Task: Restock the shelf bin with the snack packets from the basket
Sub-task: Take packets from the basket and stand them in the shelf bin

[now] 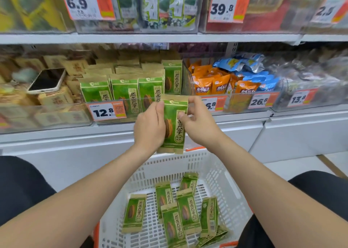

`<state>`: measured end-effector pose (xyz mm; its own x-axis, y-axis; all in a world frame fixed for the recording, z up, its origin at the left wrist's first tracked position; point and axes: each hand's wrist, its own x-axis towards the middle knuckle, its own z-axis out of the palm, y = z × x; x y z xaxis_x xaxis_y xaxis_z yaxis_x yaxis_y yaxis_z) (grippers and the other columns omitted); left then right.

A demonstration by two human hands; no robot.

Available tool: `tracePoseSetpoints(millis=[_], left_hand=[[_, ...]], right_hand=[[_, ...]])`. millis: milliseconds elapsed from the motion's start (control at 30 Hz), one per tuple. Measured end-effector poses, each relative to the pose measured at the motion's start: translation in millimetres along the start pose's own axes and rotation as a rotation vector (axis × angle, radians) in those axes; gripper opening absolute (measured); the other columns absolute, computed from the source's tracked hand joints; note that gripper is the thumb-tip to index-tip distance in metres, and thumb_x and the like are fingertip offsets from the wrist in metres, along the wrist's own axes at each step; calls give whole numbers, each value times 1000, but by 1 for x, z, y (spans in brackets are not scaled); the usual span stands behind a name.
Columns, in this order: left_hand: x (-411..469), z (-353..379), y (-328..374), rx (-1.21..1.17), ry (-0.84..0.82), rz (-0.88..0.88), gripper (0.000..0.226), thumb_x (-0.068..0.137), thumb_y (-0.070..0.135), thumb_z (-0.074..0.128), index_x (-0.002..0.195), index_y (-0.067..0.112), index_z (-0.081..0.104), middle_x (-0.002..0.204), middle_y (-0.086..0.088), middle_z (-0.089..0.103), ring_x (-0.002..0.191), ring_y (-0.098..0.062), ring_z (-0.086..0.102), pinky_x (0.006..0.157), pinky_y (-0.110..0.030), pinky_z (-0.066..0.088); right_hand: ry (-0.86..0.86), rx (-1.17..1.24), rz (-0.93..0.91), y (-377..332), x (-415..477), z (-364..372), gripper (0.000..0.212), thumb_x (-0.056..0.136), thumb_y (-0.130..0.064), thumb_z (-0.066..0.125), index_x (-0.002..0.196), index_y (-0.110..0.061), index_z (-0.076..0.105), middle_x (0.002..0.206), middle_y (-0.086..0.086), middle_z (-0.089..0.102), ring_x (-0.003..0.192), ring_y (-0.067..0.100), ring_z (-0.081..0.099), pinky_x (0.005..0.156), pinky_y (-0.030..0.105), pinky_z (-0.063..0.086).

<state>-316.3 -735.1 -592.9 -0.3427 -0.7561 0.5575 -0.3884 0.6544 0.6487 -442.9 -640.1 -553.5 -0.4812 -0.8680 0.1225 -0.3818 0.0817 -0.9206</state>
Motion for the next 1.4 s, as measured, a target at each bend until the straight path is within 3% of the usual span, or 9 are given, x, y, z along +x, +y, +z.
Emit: tracePoseSetpoints(millis=[167,367,500,700,800,900,1133,1233,1400], left_hand=[[31,-11,20,148,107,183,43,113,39,32,88,17,59,62,3,54,55,-32,52,53,-36,29],[69,-31,38,406,148,337,35,112,36,33,86,21,52,63,-3,50,55,-32,46,50,-34,17],[103,-35,30,373,50,395,18,97,22,44,103,16,59,97,-5,62,94,-32,56,78,-44,41],[124,-29,8,694,-230,265,66,89,63,47,132,14,54,141,-11,60,134,-32,53,118,-52,33],[125,-23,2,815,-262,264,68,87,69,48,128,15,54,132,-8,64,126,-30,57,118,-53,35],[129,-24,3,833,-229,295,66,87,71,48,122,16,57,126,-7,68,121,-29,61,111,-50,40],[144,-22,2,843,-218,317,78,77,81,52,120,16,54,114,-8,75,119,-33,64,103,-50,40],[148,-17,1,850,-185,322,80,75,81,54,121,16,51,106,-5,73,101,-31,68,89,-46,44],[149,-12,-4,890,-155,331,86,74,82,49,134,20,56,121,-8,70,113,-33,63,93,-49,44]], right_hand=[[-48,27,-156,-26,5,-7,89,87,-4,77,147,-43,25,142,-10,52,117,15,65,95,44,60],[36,-126,-281,-60,26,-25,77,88,4,69,138,-42,33,132,-4,53,121,20,57,98,50,56],[313,-93,-409,-79,45,-42,72,84,5,69,133,-39,37,127,-4,56,118,20,58,100,48,52],[313,-186,-505,-71,80,-33,66,84,7,70,126,-33,39,124,0,55,112,14,59,96,39,53],[216,-410,-480,-56,97,-25,63,85,5,72,126,-32,41,118,1,53,104,12,53,90,29,47],[265,-798,-458,-46,110,-18,58,88,-16,77,131,-33,42,116,-1,58,112,26,48,100,47,37],[125,-1367,-332,-51,142,-15,57,82,-44,82,128,-20,56,124,9,67,127,39,43,108,56,27],[115,-1445,-333,-46,151,-6,63,82,-38,80,133,-13,53,134,12,60,132,39,41,112,57,27],[177,-1461,-305,-41,165,-4,84,80,-48,81,147,-17,42,139,14,60,143,45,34,116,63,19]])
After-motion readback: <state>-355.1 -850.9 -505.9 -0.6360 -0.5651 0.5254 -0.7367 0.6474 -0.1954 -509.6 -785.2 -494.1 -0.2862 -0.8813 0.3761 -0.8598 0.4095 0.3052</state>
